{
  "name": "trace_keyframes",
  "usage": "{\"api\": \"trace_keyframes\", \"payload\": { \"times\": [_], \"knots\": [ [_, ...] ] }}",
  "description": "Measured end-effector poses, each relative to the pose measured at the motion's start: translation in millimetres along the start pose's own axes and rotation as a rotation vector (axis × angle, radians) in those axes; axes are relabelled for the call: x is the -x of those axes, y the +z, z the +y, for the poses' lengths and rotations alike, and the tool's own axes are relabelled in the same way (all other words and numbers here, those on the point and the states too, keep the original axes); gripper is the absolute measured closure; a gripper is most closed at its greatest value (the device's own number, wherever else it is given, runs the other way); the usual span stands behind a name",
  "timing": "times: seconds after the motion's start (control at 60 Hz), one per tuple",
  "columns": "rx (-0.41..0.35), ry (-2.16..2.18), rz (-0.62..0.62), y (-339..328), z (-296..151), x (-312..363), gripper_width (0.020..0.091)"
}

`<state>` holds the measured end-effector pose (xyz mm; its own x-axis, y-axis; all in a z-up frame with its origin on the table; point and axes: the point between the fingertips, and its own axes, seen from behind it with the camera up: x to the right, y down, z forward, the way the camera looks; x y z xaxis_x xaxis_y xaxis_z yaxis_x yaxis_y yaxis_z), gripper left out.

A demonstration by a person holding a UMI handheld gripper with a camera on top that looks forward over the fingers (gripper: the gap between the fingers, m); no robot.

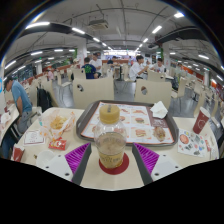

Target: Pour water

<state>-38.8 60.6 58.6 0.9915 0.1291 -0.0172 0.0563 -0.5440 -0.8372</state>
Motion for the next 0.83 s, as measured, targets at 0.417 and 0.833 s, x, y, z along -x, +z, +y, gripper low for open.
{"api": "trace_keyframes", "payload": {
  "times": [0.417,0.833],
  "knots": [
    [0.089,0.034,0.110,-203.3,16.3,61.0,0.0256],
    [0.087,0.042,0.220,-269.6,39.3,84.3,0.0256]
  ]
}}
